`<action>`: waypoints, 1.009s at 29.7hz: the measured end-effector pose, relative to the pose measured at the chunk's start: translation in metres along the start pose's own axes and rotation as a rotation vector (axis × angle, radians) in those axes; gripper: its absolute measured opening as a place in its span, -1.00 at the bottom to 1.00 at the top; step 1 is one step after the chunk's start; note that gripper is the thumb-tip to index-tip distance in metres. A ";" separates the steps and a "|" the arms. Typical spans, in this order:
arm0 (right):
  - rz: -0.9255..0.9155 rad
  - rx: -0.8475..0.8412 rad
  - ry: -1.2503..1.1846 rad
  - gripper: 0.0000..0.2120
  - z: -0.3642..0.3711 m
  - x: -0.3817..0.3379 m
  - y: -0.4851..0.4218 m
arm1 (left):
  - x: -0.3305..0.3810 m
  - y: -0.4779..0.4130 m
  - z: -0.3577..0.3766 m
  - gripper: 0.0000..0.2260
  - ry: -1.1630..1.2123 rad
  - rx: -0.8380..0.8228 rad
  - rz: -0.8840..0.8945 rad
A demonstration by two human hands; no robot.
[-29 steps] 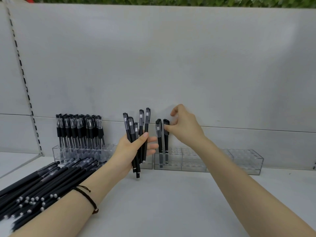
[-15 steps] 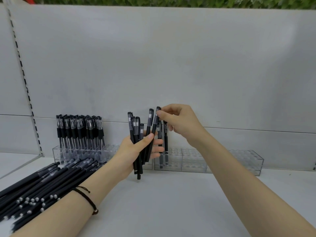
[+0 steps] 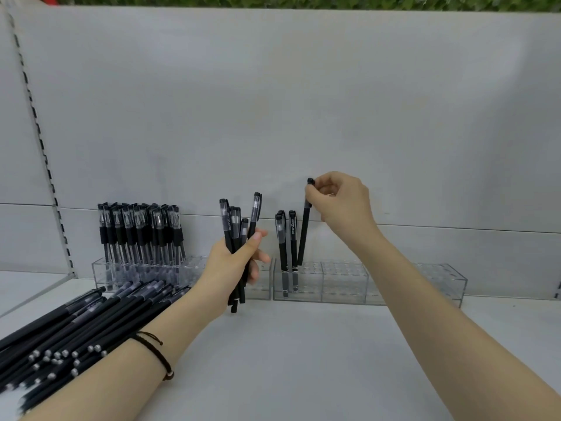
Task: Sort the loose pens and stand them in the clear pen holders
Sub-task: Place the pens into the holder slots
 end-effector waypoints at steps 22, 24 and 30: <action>-0.027 -0.372 0.417 -0.51 0.031 0.012 0.018 | -0.005 0.011 0.014 -0.75 0.033 -0.101 -0.102; -0.056 -0.337 0.268 -0.57 0.028 -0.001 0.018 | -0.003 0.012 0.017 -0.72 0.028 -0.124 -0.085; 0.049 -0.438 -0.044 -0.82 0.040 -0.009 0.029 | 0.005 0.018 0.024 -0.65 0.048 -0.195 -0.056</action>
Point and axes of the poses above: each hand's wrist, its own y-axis away from the middle knuckle, its own z-axis out of the palm, x = y × z, the point moved 10 cm from there along -y, towards the middle knuckle, and after that the axes turned 11 degrees about x, right-handed, at the moved point
